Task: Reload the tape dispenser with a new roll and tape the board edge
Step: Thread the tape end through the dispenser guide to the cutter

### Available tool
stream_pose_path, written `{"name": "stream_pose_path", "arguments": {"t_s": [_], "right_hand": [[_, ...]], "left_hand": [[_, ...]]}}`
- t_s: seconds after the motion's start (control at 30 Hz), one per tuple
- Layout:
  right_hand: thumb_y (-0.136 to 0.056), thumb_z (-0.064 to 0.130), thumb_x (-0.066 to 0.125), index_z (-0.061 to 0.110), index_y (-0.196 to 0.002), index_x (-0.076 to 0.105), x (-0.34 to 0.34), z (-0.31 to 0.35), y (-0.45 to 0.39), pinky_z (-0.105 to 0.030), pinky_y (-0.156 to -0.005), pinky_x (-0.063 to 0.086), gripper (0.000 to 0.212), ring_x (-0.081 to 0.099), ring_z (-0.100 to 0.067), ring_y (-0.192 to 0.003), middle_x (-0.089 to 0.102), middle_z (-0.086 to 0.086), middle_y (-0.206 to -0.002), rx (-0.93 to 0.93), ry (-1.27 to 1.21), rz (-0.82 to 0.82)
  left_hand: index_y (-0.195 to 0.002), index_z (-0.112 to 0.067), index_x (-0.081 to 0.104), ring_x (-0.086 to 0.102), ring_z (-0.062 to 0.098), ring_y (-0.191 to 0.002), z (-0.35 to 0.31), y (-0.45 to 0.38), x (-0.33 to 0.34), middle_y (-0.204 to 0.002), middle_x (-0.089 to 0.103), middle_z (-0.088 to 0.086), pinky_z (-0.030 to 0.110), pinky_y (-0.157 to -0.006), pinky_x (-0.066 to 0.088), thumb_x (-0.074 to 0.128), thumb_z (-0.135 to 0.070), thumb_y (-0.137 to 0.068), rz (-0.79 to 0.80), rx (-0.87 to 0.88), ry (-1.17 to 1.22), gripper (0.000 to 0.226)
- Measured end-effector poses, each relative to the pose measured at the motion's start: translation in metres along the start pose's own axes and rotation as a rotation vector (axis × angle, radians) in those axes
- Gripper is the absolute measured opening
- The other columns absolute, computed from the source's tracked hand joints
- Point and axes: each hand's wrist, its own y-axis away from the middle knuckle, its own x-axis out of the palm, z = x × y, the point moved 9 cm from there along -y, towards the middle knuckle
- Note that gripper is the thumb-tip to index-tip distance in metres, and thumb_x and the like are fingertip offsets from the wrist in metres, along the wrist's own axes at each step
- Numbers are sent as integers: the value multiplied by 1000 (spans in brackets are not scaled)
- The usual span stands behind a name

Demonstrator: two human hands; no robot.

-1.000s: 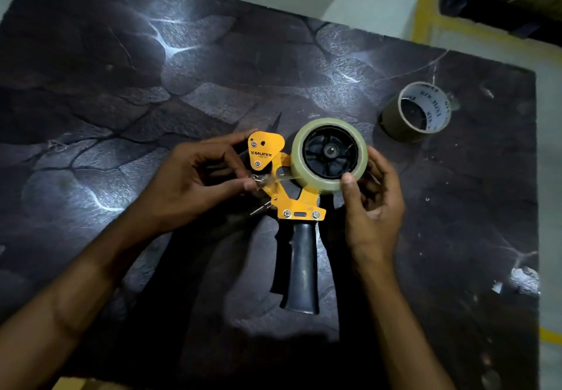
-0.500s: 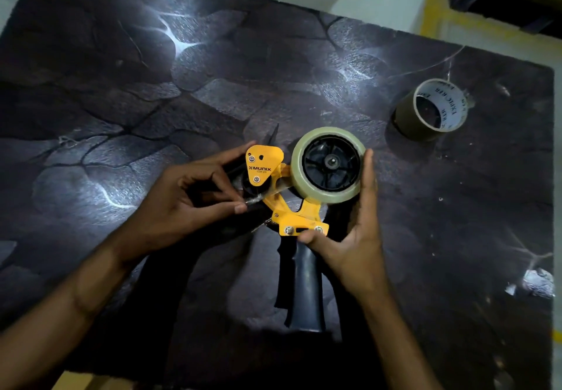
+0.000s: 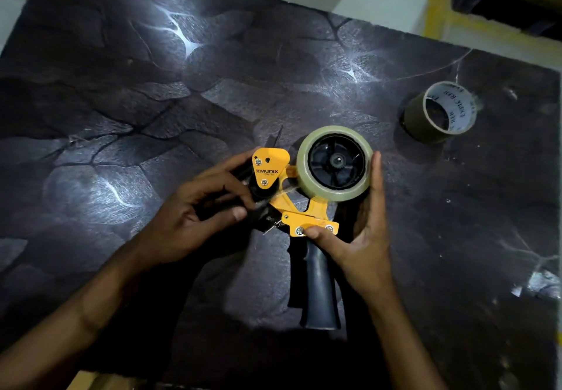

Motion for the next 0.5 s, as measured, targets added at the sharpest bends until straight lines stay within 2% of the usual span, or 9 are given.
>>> {"name": "stream_pose_path", "arguments": {"t_s": [0.07, 0.13, 0.2, 0.27, 0.33, 0.4, 0.5], "right_hand": [[-65, 53, 87, 27, -168, 9, 0, 0, 0, -49, -132, 19, 132, 14, -11, -163, 16, 4, -177, -1, -2, -7], [-65, 54, 87, 28, -168, 9, 0, -1, 1, -49, -132, 18, 131, 12, -9, -163, 14, 6, -177, 4, -3, -8], [-64, 61, 87, 27, -168, 10, 0, -1, 1, -48, -132, 18, 133, 12, -9, -163, 14, 6, -177, -1, -4, -19], [-65, 70, 82, 24, -168, 10, -1, -1, 1, -49, -132, 18, 134, 13, -10, -163, 14, 5, -177, -7, -1, -28], [-66, 72, 80, 24, -168, 10, -1, -1, 1, -49, -132, 18, 134, 13, -10, -163, 14, 6, -177, -5, -2, -28], [-65, 73, 80, 25, -168, 10, 0, -1, 1, -49, -132, 19, 134, 13, -10, -163, 15, 5, -177, -6, -7, -27], [-66, 72, 81, 29, -167, 9, 0, -1, 1, -49, -132, 19, 131, 14, -11, -163, 15, 6, -177, -7, -9, -23]], "left_hand": [[-107, 2, 70, 49, 25, -153, 3, 1, -3, -163, 52, 4, 33, -122, 42, 57, 3, -95, -18, 9, 0, 18], [-120, -1, 63, 51, 29, -151, 3, 2, -2, -161, 54, 7, 43, -124, 42, 63, -7, -99, -36, -9, 63, 22], [-135, -10, 56, 52, 26, -149, 0, 3, 2, -159, 54, 5, 41, -123, 43, 82, -32, -90, -33, -3, 40, 56], [-141, -19, 55, 52, 19, -149, -6, 2, 5, -157, 53, 1, 32, -120, 45, 94, -42, -72, -46, 43, -149, 82], [-139, -22, 57, 51, 17, -149, -8, 0, 7, -157, 50, 3, 33, -117, 49, 100, -39, -66, -78, 81, -284, 86], [-136, -22, 59, 52, 17, -147, -8, -1, 5, -155, 51, 4, 33, -116, 50, 100, -36, -64, -114, 101, -323, 85], [-132, -19, 64, 55, 11, -143, -9, -3, 3, -151, 55, 4, 24, -116, 47, 100, -39, -61, -124, 130, -357, 82]]}}
